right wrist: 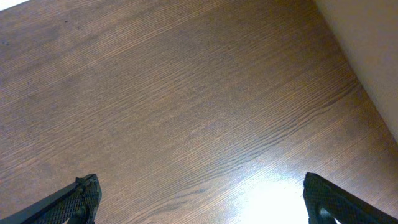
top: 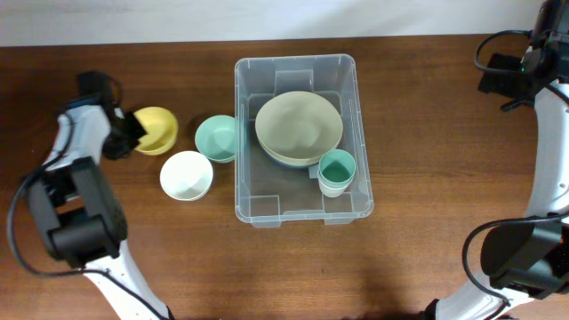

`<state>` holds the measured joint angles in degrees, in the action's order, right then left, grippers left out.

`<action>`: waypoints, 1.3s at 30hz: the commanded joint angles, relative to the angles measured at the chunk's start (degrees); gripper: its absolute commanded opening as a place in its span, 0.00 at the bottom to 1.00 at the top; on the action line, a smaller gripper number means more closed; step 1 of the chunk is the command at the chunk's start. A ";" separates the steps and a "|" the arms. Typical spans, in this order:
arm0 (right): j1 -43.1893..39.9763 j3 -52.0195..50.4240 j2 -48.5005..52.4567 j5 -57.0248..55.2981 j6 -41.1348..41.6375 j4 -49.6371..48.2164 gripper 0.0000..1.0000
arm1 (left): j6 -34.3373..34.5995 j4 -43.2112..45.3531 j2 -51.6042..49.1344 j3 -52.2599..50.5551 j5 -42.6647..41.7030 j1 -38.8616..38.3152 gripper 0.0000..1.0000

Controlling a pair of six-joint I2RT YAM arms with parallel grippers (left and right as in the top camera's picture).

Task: Pack container
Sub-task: 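Grasp the yellow bowl rim with the left gripper, then carry the yellow bowl and set it in the container's front left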

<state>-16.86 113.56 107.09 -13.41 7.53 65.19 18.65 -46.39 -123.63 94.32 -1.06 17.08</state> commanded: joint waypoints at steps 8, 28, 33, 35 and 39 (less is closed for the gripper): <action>-0.04 -0.02 0.11 0.09 0.48 0.00 0.99 | -12.44 -2.12 22.18 2.56 -8.68 -5.18 0.01; -0.04 -0.02 0.11 0.09 0.48 0.00 0.99 | -15.26 -21.84 27.76 1.92 -8.57 -34.45 0.01; -0.04 -0.02 0.11 0.09 0.48 0.00 0.99 | -15.23 -23.17 27.74 -0.68 -8.59 -36.04 0.01; -0.04 -0.02 0.11 0.09 0.48 0.00 0.99 | -15.23 -22.62 27.74 -2.47 -8.61 -36.68 0.01; -0.04 -0.02 0.11 0.09 0.48 0.00 0.99 | -14.16 -19.58 27.71 -7.56 -8.63 -38.73 0.01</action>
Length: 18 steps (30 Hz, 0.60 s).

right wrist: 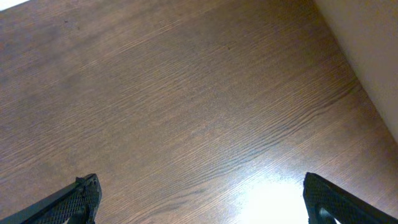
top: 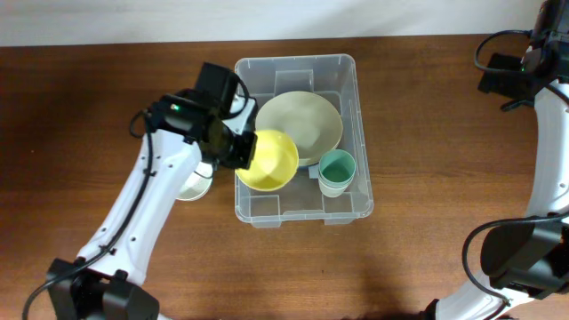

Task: Pack container
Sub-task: 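Carry the yellow bowl and set it in the container's front left, then move the left gripper to the mint green bowl and grasp it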

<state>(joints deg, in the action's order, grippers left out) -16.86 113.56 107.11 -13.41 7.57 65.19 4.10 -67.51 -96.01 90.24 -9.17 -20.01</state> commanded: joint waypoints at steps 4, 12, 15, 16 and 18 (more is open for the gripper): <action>-0.04 -0.02 0.09 0.09 0.44 0.00 0.99 | 0.39 5.14 0.07 -7.10 -0.55 -3.82 0.02; -0.04 -0.02 0.09 0.09 0.44 0.00 0.99 | 0.39 7.78 0.09 -7.32 0.44 -5.79 0.38; -0.04 -0.02 0.09 0.09 0.44 0.00 0.99 | 2.34 8.59 0.11 -5.99 3.21 -4.72 0.38; -0.04 -0.02 0.09 0.09 0.44 0.00 0.99 | 2.34 8.81 0.15 -5.11 3.23 -4.04 0.38; -0.04 -0.02 0.09 0.09 0.44 0.00 0.99 | 2.86 8.76 0.15 -3.06 3.43 -2.43 0.38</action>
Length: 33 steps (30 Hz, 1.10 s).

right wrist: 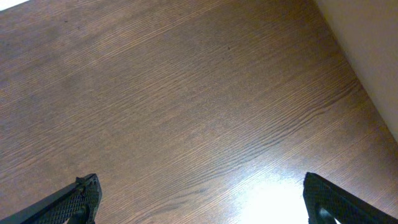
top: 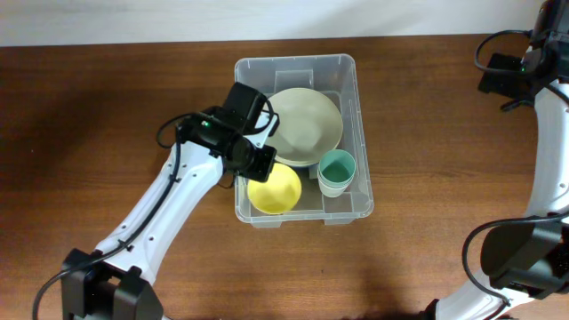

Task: Pack container
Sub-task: 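Move the left gripper to the mint green bowl and grasp it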

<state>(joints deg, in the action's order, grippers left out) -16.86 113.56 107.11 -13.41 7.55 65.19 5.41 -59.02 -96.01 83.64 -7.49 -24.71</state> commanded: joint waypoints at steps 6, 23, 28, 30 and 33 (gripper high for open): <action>-0.04 -0.02 0.09 0.09 0.46 0.00 0.99 | 5.88 -1.18 1.09 7.72 4.15 10.84 0.38; -0.04 -0.02 0.09 0.11 0.46 0.00 0.99 | 8.90 7.54 -12.83 7.15 3.82 25.90 0.71; -0.04 -0.02 0.09 0.09 0.46 0.00 0.99 | 8.90 11.15 -20.61 7.15 3.74 25.90 0.70; -0.04 -0.02 0.09 0.09 0.46 0.00 0.99 | 8.76 11.98 -23.17 7.15 2.73 25.90 0.70; -0.04 -0.02 0.09 0.09 0.48 0.00 0.99 | 6.58 13.49 -26.16 7.15 0.35 25.90 0.69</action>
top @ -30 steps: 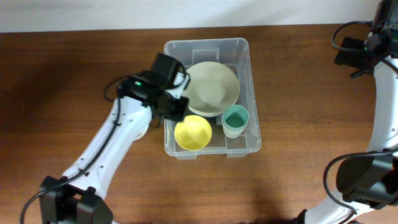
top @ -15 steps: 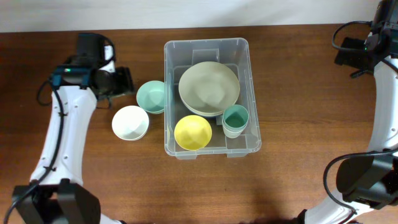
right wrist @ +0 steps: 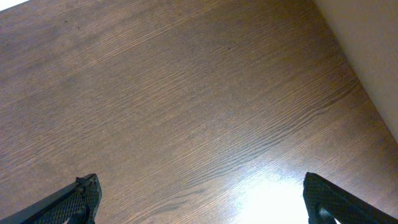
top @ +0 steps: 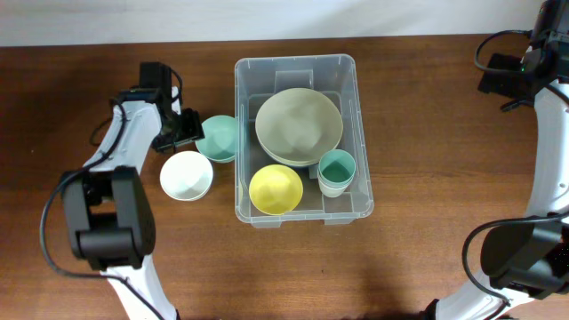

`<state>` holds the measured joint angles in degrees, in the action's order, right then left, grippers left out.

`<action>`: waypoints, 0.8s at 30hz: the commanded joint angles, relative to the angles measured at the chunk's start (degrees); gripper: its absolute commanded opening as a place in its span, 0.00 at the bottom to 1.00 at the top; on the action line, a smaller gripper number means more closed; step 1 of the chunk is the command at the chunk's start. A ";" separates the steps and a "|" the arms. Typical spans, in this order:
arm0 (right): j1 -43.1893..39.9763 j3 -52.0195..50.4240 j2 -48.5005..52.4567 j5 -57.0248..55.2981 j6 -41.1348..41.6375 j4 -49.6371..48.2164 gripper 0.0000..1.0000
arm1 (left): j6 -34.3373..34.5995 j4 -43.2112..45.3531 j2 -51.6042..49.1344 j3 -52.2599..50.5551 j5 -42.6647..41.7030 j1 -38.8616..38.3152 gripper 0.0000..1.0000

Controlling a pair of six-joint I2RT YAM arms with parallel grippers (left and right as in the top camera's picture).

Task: Pack container
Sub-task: 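Move the left gripper to the mint green bowl and grasp it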

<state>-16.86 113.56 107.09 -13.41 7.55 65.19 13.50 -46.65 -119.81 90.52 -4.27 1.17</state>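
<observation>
The clear plastic container point(top: 244, 203) holds a large pale green bowl point(top: 299, 127), a yellow bowl point(top: 276, 189) in its front left part and a small teal cup point(top: 337, 171). Left of the container on the table sit a teal bowl point(top: 220, 138) and a white bowl point(top: 186, 175). My left gripper point(top: 185, 131) is at the teal bowl's left rim and looks open. My right gripper point(right wrist: 199, 202) hangs far off at the back right with its fingertips point(right wrist: 81, 196) wide apart over bare wood, holding nothing.
The wooden table point(top: 427, 222) runs wide on both sides of the container. A pale wall edge point(right wrist: 367, 50) borders the table beside the right gripper. The right arm's base point(top: 524, 258) stands at the front right.
My left gripper has let go of the yellow bowl, which now rests in the container's front left. The gripper has gone from inside the container to the teal bowl's left rim. The right arm is unchanged.
First my left gripper was shut on the yellow bowl at the far left of the table. Then it held that bowl over the container's left edge, then low inside the container's front. Now the yellow bowl lies there and the gripper is beside the teal bowl.
</observation>
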 commanded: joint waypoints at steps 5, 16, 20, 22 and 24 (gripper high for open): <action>-0.04 -0.02 0.11 0.09 0.46 0.00 0.99 | -2.91 2.32 -4.00 0.28 -3.63 0.02 0.43; -0.04 -0.02 0.11 0.09 0.46 0.00 0.99 | -5.51 1.44 -2.75 5.11 -3.19 1.70 0.01; -0.04 -0.02 0.11 0.09 0.46 0.00 0.99 | -6.34 -0.22 -0.72 8.41 -3.26 1.70 0.01; -0.04 -0.02 0.11 0.09 0.46 0.00 0.99 | -6.34 -2.80 0.79 10.64 -3.28 1.33 0.01; -0.04 -0.02 0.11 0.09 0.46 0.00 0.99 | -6.36 -5.77 2.54 12.35 -3.26 0.79 0.01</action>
<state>-16.86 113.56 107.11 -13.43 7.55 65.19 8.54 -49.56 -122.87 99.04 -7.07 2.63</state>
